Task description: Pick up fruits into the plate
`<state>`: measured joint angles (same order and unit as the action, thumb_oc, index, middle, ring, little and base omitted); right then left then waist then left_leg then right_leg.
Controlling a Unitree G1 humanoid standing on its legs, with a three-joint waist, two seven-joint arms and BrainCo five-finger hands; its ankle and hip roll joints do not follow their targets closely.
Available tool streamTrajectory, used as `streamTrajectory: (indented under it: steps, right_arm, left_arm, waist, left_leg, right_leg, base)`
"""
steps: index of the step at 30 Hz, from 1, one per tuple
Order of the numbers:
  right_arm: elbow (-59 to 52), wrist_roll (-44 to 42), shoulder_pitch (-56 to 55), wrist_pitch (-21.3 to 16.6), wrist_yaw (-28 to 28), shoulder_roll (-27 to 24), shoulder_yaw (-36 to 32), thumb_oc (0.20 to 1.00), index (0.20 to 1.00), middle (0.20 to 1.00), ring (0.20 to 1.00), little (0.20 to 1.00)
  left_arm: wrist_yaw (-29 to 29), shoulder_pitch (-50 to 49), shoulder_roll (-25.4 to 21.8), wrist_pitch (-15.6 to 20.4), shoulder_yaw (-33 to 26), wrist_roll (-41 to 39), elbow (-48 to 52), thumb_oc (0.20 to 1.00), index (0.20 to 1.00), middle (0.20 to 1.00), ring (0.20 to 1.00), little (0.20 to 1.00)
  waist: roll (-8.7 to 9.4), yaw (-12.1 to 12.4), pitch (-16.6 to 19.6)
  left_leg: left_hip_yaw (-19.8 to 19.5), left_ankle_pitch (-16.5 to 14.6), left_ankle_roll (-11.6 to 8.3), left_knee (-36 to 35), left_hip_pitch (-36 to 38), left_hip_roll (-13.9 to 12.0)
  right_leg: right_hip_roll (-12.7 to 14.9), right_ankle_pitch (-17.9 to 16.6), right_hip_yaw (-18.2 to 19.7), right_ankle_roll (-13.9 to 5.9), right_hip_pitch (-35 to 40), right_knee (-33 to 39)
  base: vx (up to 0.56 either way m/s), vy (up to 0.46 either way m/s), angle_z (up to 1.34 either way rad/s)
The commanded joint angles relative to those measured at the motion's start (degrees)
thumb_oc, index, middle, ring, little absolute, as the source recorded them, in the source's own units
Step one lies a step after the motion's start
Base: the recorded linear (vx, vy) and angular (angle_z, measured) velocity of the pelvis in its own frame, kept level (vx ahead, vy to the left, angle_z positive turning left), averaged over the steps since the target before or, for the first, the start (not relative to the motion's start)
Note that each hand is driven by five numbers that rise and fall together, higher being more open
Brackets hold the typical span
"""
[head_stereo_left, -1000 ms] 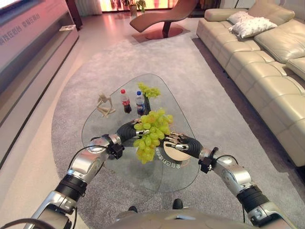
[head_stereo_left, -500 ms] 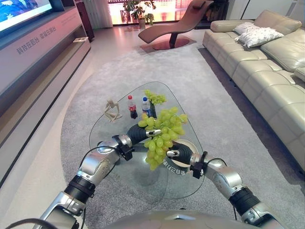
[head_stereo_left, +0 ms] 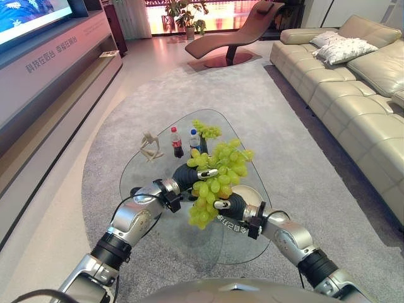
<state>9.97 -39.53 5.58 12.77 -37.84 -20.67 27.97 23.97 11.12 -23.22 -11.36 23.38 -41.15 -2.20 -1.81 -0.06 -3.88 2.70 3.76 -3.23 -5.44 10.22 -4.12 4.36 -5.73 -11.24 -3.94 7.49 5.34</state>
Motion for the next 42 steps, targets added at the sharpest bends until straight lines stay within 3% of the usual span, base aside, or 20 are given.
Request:
streamTrajectory:
  steps: [1, 4, 5, 7, 34, 35, 42]
  right_arm:
    - [-5.85, -6.44, 2.8, -0.72, -4.47, 4.32, 1.1, 1.0, 1.0, 1.0, 1.0, 1.0]
    - [-6.63, -7.29, 2.37, -1.28, -4.93, 4.38, 1.59, 1.0, 1.0, 1.0, 1.0, 1.0]
    - [-6.67, -7.41, 2.42, -1.4, -4.85, 4.38, 1.56, 0.937, 0.937, 0.937, 0.937, 0.937]
    - [-6.96, -7.71, 2.48, -1.91, -3.96, 4.4, 1.53, 0.2, 0.2, 0.2, 0.2, 0.2]
    - [-6.36, -5.45, 1.92, -2.08, -1.72, 3.08, 0.19, 0.2, 0.2, 0.2, 0.2, 0.2]
    - [-6.25, 2.47, 1.36, -2.35, 0.59, 0.36, -1.98, 0.2, 0.2, 0.2, 0.2, 0.2]
    - [-5.44, 12.4, -0.8, -1.76, 0.53, -7.74, -7.23, 0.2, 0.2, 0.2, 0.2, 0.2]
  left_arm:
    - [0.25, 3.39, 0.96, 1.46, 0.33, -3.29, 3.23, 0.2, 0.2, 0.2, 0.2, 0.2]
    - [0.28, 3.04, 0.98, 1.37, 0.27, -3.03, 3.18, 0.2, 0.2, 0.2, 0.2, 0.2]
    - [0.31, 2.98, 1.02, 1.35, 0.24, -2.93, 3.18, 0.2, 0.2, 0.2, 0.2, 0.2]
    - [0.41, 2.86, 1.01, 1.28, 0.12, -2.81, 3.19, 0.2, 0.2, 0.2, 0.2, 0.2]
    - [-1.22, 1.94, 0.95, 0.97, -1.33, -2.59, 3.08, 0.225, 0.225, 0.225, 0.225, 0.225]
    - [-3.32, 0.4, 0.26, 1.45, -3.02, -0.32, 2.34, 1.0, 1.0, 1.0, 1.0, 1.0]
    - [-5.91, -3.69, -2.9, 1.79, -8.2, 4.08, -1.38, 1.0, 1.0, 1.0, 1.0, 1.0]
  waist:
    - [1.74, 0.64, 0.24]
    - [1.83, 0.7, 0.19]
    - [1.85, 0.73, 0.15]
    - [1.91, 0.8, 0.11]
    - [1.93, 0.64, -0.09]
    - [2.12, 0.55, -0.21]
    - [2.92, 0.64, -1.31]
  left_leg:
    - [2.69, -10.19, 2.95, 1.08, 3.71, 4.52]
    - [2.76, -10.2, 2.96, 1.14, 3.66, 4.51]
    - [2.72, -10.19, 2.96, 1.15, 3.65, 4.51]
    - [2.67, -10.18, 2.96, 1.16, 3.65, 4.48]
    - [2.93, -10.0, 2.8, 0.83, 3.81, 4.25]
    - [3.04, -9.97, 2.83, 0.78, 3.76, 4.21]
    - [3.32, -9.68, 2.55, 0.77, 3.59, 3.95]
  right_leg:
    - [0.4, 8.09, 2.13, -1.54, 5.11, -0.6]
    - [0.36, 8.09, 2.17, -1.52, 5.07, -0.58]
    - [0.34, 8.08, 2.18, -1.5, 5.07, -0.59]
    - [0.3, 8.09, 2.2, -1.47, 5.09, -0.59]
    - [0.14, 7.94, 2.04, -1.44, 5.08, -0.37]
    - [0.07, 7.91, 2.22, -1.4, 4.98, -0.34]
    - [0.01, 7.78, 1.94, -1.47, 4.89, -0.49]
  base:
    - [0.0, 0.0, 0.0]
    - [0.0, 0.0, 0.0]
    - [0.0, 0.0, 0.0]
    - [0.0, 0.0, 0.0]
    - [0.0, 0.001, 0.0]
    - [0.0, 0.0, 0.0]
    - [0.0, 0.0, 0.0]
